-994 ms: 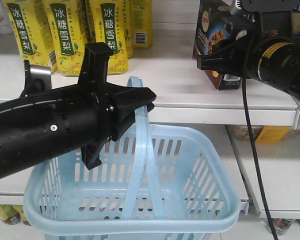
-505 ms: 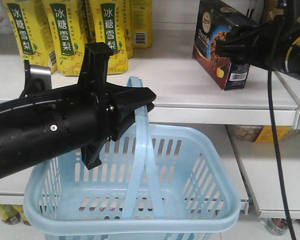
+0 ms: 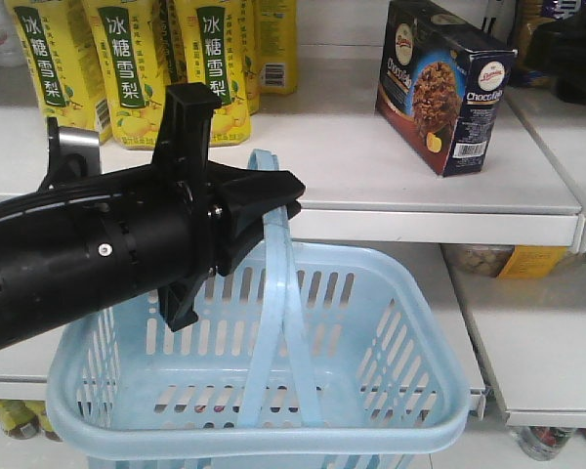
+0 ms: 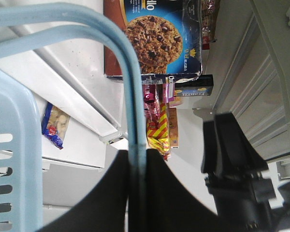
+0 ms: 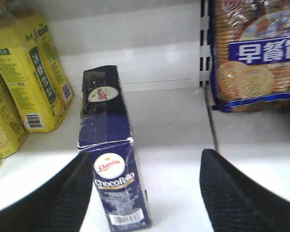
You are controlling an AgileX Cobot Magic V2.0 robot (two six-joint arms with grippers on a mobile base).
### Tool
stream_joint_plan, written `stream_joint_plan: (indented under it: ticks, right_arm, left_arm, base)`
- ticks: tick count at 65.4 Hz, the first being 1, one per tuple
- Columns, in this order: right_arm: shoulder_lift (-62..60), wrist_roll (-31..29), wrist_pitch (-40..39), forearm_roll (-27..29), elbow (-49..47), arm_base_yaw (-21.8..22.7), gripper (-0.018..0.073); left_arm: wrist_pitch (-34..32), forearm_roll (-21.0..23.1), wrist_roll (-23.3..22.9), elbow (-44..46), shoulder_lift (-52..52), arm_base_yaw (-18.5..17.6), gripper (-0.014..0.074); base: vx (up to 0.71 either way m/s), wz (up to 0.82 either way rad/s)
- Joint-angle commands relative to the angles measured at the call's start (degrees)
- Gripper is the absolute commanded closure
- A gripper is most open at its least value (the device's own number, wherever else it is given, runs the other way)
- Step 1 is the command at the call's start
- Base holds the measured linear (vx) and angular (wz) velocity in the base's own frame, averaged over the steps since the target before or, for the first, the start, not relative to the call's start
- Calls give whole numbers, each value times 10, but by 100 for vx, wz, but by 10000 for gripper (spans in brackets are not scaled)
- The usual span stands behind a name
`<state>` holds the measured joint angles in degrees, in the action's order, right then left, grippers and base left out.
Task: Left arm holds basket, right arm returns cookies
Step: 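Lower the box onto the upper shelf and open the right gripper, then withdraw the open right gripper back from the shelf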
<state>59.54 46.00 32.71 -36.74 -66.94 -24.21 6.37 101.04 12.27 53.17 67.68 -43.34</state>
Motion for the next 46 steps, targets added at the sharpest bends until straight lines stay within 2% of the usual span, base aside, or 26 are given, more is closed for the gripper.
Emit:
stream_joint_plan:
  ticks: [1, 11, 35, 46]
  right_arm:
    - [-37, -28, -3, -4, -17, 1, 123]
    - [-86, -53, 40, -3, -17, 1, 206]
    - [-199, -81, 164, 17, -17, 2, 571]
    - [-249, -145, 196, 46, -15, 2, 570]
  left_arm:
    - [-12, 9, 18, 25, -17, 3, 599]
    - [-12, 9, 18, 25, -17, 3, 599]
    - [-12, 9, 18, 25, -17, 3, 599]
    - [-12, 9, 18, 25, -17, 3, 599]
  base:
    - [0, 0]
    - [0, 0]
    - [0, 0]
    - [0, 0]
